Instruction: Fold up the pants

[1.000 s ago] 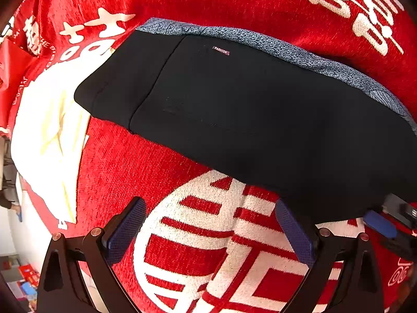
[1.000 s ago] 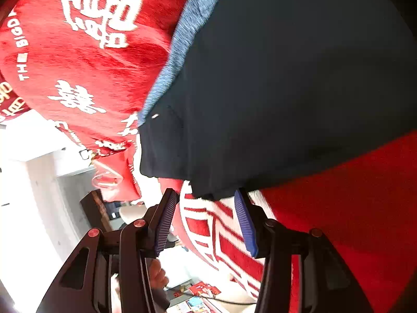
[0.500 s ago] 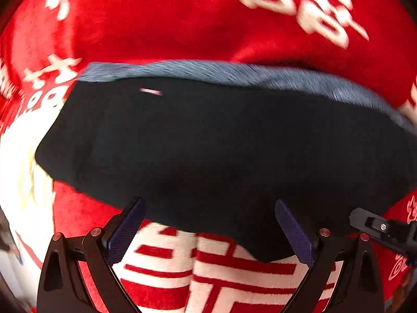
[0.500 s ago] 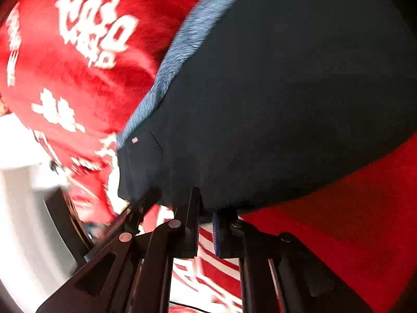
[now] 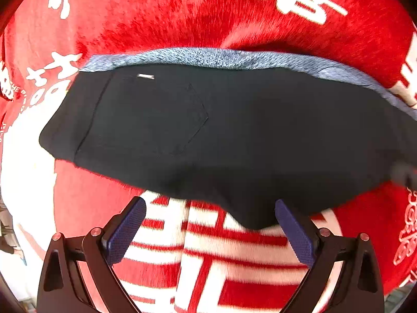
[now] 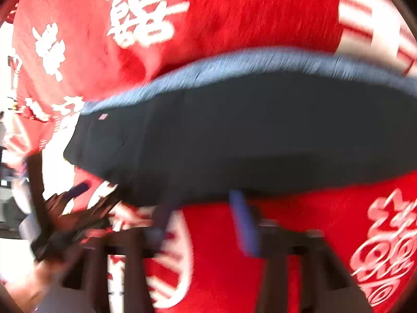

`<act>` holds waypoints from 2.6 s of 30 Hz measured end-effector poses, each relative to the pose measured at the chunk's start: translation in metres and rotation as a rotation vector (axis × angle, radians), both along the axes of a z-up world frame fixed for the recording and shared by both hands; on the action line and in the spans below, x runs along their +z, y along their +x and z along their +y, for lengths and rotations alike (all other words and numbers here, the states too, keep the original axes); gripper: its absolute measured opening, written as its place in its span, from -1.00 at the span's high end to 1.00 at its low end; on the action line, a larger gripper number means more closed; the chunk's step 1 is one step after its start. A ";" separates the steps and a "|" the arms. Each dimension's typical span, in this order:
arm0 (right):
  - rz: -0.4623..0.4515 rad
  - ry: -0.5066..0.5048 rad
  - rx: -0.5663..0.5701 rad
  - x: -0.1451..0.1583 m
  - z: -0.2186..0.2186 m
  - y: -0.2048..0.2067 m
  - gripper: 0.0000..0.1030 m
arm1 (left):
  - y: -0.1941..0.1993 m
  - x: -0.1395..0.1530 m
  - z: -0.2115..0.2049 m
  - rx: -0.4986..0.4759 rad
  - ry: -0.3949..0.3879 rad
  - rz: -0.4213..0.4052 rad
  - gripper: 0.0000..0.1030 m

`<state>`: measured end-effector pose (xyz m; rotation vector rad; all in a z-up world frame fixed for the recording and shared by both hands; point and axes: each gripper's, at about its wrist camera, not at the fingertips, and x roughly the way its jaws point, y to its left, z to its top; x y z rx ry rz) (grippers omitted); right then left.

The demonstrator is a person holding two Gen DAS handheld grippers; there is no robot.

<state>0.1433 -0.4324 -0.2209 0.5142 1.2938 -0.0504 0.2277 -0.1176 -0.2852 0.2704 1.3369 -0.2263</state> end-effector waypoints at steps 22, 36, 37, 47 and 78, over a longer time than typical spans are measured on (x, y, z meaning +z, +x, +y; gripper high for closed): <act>0.172 0.131 0.177 0.024 -0.015 -0.081 -0.65 | -0.246 0.081 0.187 0.529 0.276 0.244 -0.94; 0.188 -0.035 0.086 0.078 -0.058 -0.174 -0.67 | -0.354 0.102 0.183 0.354 0.202 0.339 -0.94; 0.191 -0.046 0.087 0.080 -0.053 -0.180 -0.67 | -0.366 0.100 0.190 0.361 0.208 0.362 -0.94; 0.140 -0.049 0.121 0.115 0.008 -0.210 -0.67 | -0.524 0.085 0.274 0.534 0.281 0.588 -0.94; -0.304 -0.229 -0.115 0.360 -0.125 -0.172 -0.81 | -0.204 0.333 0.070 0.017 -0.169 -0.254 -0.94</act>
